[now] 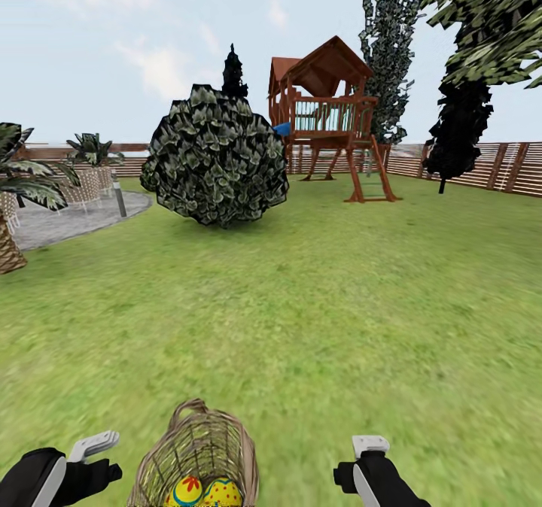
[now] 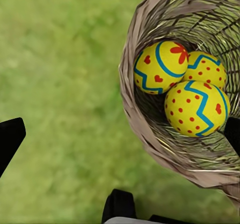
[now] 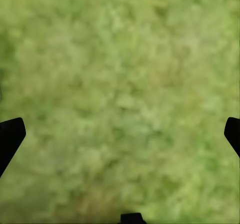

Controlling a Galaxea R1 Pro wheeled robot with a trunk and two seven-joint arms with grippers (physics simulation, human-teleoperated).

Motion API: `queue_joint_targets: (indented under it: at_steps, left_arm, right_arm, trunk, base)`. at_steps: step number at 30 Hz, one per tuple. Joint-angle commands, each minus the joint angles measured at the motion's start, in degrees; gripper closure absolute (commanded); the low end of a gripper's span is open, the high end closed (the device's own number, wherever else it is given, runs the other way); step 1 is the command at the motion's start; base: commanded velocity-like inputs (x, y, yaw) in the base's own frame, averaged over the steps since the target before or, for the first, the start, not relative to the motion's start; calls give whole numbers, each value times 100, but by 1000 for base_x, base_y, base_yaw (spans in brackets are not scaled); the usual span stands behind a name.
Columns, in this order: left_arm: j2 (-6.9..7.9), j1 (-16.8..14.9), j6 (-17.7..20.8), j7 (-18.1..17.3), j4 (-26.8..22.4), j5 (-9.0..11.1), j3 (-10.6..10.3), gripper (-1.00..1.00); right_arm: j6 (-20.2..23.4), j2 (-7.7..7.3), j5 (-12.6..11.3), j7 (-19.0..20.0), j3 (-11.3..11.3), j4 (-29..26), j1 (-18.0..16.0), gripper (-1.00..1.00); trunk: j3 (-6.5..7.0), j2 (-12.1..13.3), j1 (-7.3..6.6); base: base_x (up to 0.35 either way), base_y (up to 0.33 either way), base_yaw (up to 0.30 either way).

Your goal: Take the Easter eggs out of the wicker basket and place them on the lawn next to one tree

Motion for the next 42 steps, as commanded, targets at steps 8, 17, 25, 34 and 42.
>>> queue_joint_targets:
  at_steps: [8, 17, 25, 34, 42]
  left_arm:
    - [-1, -4, 22, -28, 4, -20, 9, -100]
    - [-1, -4, 22, -27, -3, -20, 9, -100]
    - [-1, -4, 25, -27, 1, -20, 9, -100]
    - [2, -4, 20, -29, -3, -20, 9, -100]
    - [-1, -4, 22, -28, -3, -20, 9, -100]
  right_arm:
    - [17, -3, -60, -50, 19, -7, -3, -100]
    - [17, -3, -60, -53, 19, -7, -3, -100]
    - [17, -3, -60, -51, 19, -7, -3, -100]
    - [17, -3, -60, -51, 19, -7, -3, -100]
    - [17, -3, -60, -53, 19, -7, -3, -100]
  trunk:
    - [-150, -325, 176]
    - [-312, -686, 374]
    - [-456, -1007, 549]
    - [-617, -1368, 747]
    - [-761, -1689, 923]
  base:
    - [0, 0, 0]
    - [0, 0, 0]
    - [0, 0, 0]
    - [0, 0, 0]
    - [0, 0, 0]
